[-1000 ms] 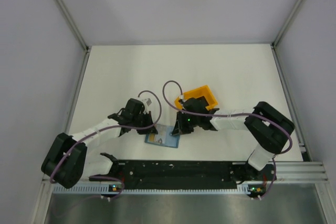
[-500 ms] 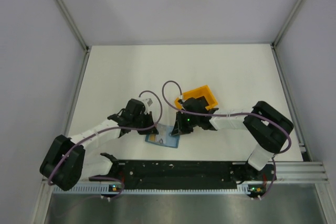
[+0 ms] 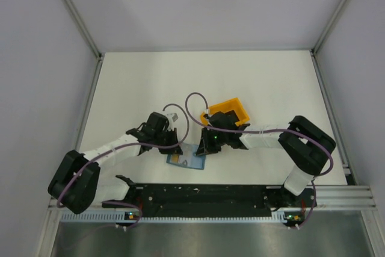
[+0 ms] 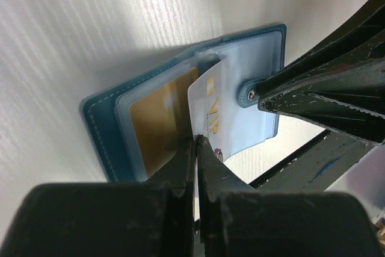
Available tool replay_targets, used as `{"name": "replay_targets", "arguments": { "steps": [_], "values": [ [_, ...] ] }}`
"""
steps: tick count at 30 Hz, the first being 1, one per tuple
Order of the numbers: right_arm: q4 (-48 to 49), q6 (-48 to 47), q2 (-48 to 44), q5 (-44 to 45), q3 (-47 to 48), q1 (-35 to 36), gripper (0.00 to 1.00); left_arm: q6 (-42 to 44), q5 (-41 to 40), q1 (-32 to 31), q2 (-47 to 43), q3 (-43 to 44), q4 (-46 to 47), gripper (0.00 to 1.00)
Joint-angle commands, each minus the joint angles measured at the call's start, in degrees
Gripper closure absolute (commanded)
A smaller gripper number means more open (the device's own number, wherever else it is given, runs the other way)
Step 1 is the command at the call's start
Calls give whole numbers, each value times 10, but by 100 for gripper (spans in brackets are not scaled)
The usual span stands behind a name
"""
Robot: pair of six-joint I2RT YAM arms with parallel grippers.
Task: Put the credit cards into the card holder
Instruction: Insert the credit card into the card holder.
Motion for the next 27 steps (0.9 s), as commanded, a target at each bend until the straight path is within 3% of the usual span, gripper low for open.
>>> {"name": "replay_targets", "arguments": {
  "steps": [1,6,15,19,27],
  "values": [
    [-30,-11,24,34,6,6,84,-4,5,-21,29,-3,12,100],
    [-30,-10,22,34,6,5,84,-7,-19,-30,45,10,1,100],
    [-24,-8,16,42,-1,6,83,-110,-31,-50,59,-20,75,100],
    [-7,-7,-27,55,-12,4,75,-119,-59,-54,60,-27,67,100],
    [-68,-8,-149,110,-39,-11,64,-113,-70,-53,54,-20,57,100]
  ]
}}
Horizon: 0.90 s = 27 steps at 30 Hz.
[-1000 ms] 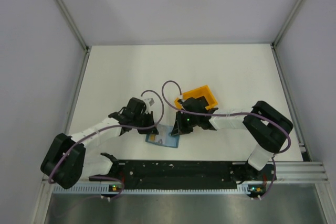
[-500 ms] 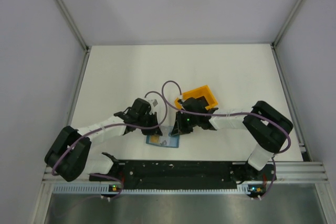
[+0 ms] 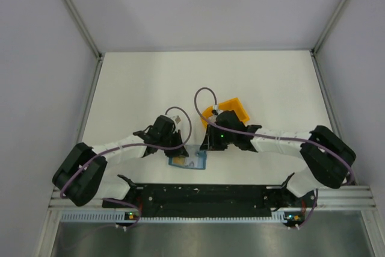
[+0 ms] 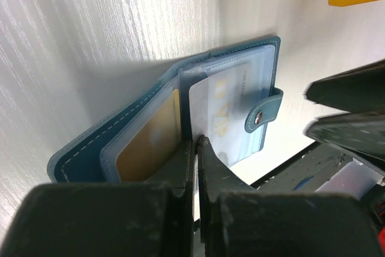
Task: Put the credit cards into the card holder
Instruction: Insert the credit card into the card holder.
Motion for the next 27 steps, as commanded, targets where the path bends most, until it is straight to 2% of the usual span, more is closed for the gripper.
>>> {"name": "replay_targets", "arguments": {
  "steps": [1,7,11,19,27],
  "values": [
    [-31,-2,-60,41,-24,-8,61,4,-43,-3,1,-6,-17,100],
    [1,20,-22,-15,-56,-12,60,1,-46,-4,-24,2,-33,81],
    [49,33,11,-39,-53,-12,61,2,-52,-4,-38,7,-47,75],
    [66,35,34,-58,-39,-12,61,-1,-50,-3,-41,4,-50,74],
    [100,49,53,-81,-36,-10,61,-22,16,-4,-40,-6,11,74]
  ]
}}
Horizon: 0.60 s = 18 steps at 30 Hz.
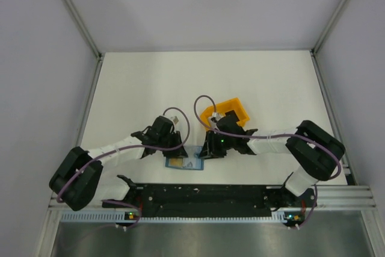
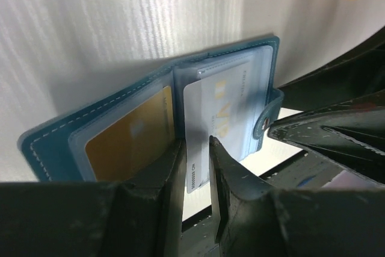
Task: Put the credit cards into the card holder
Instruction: Insert the credit card into the card holder.
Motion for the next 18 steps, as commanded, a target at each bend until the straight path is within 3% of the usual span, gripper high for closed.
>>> {"name": "replay_targets", "arguments": {
  "steps": [1,7,14,17,18],
  "values": [
    [25,10,18,-10,18,-1,61,-20,49,-3,-12,-8,63,74],
    [38,16,26,-18,19,-2,61,-53,93,-3,1,-34,149,73],
    [42,16,30,-22,17,-2,60,-54,98,-4,14,-40,169,73],
    [49,20,34,-25,16,-2,60,-96,126,-4,23,-58,258,73],
    [49,20,37,-27,17,-2,60,-92,128,-4,28,-40,246,73]
  ]
}}
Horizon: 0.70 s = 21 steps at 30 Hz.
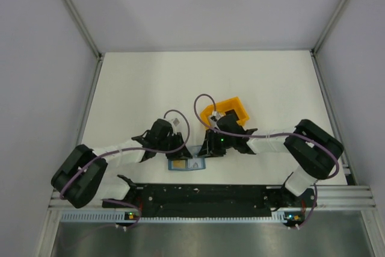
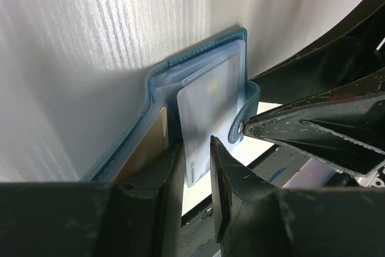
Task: Put the credit cards into the card holder
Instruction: Insert the credit card into the card holder.
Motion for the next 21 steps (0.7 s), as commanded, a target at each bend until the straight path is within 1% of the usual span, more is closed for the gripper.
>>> {"name": "replay_targets", "arguments": {
  "steps": [1,4,9,15,18,21],
  "values": [
    [23,16,24,-18,14,-1,60,-28,41,-8,20,24,87,73],
    [15,15,18,-8,11,-2,60,-6,27,-9,18,33,52,73],
    [0,6,6,13,11,-1,59,-1,14,-9,11,38,23,72],
    [-55,-15,-29,75,21,-1,58,43,-73,-9,-16,74,-106,70],
    [-49,-18,-23,65,28,-3,58,56,-74,-8,-18,92,-126,69],
    [-33,-14,-10,47,28,-3,58,55,-71,-9,-16,95,-122,68]
  ]
}}
